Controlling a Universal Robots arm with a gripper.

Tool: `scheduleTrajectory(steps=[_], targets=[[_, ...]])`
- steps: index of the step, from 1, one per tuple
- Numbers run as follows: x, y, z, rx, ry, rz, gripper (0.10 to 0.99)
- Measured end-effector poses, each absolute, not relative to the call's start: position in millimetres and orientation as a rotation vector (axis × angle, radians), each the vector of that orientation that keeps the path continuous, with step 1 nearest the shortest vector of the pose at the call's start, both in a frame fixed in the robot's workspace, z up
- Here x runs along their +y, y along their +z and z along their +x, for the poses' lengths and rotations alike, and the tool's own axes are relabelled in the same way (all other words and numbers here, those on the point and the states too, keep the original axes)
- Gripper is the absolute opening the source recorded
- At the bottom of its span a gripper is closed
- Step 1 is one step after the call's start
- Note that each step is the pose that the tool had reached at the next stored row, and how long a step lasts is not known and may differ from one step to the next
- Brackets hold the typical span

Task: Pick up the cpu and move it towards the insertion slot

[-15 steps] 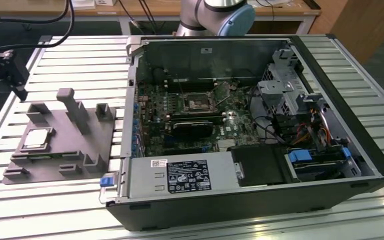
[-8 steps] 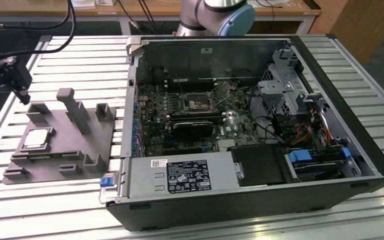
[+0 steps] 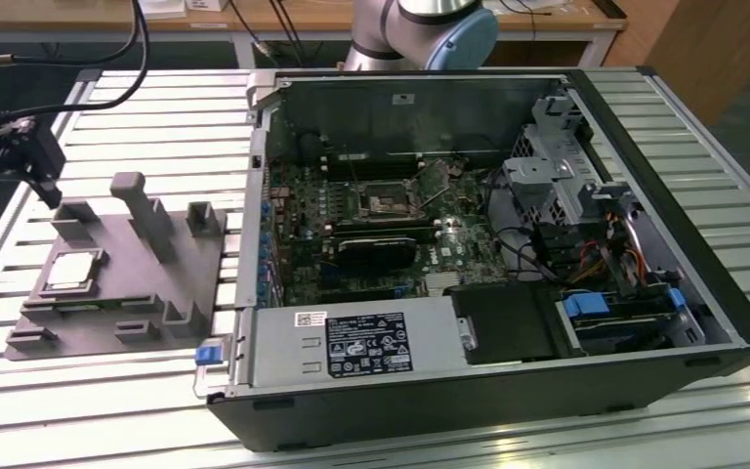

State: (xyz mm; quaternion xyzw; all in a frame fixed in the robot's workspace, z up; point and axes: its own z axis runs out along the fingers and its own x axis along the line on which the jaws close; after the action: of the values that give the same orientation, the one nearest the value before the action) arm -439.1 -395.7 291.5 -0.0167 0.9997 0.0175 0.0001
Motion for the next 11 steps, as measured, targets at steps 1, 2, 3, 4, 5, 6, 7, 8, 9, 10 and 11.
scheduleTrajectory(steps=[1, 2, 3, 4, 5, 6, 7, 8, 9, 10, 11], targets=[[-395.7, 290.8, -439.1, 3.14, 0.055, -0.052, 0.765], [-395.7, 290.0, -439.1, 3.141, 0.055, -0.053, 0.765], [-395.7, 289.0, -439.1, 3.141, 0.055, -0.053, 0.765], [-395.8, 288.0, -439.2, 3.141, 0.055, -0.053, 0.765], [-395.8, 287.0, -439.2, 3.141, 0.055, -0.053, 0.765], [-395.8, 286.0, -439.2, 3.141, 0.055, -0.053, 0.765], [-395.8, 285.2, -439.2, 3.141, 0.055, -0.053, 0.765], [-395.8, 284.6, -439.2, 3.141, 0.055, -0.053, 0.765], [-395.8, 284.0, -439.2, 3.141, 0.055, -0.053, 0.765], [-395.8, 283.4, -439.2, 3.141, 0.055, -0.053, 0.765], [-395.8, 282.7, -439.2, 3.141, 0.055, -0.053, 0.765]])
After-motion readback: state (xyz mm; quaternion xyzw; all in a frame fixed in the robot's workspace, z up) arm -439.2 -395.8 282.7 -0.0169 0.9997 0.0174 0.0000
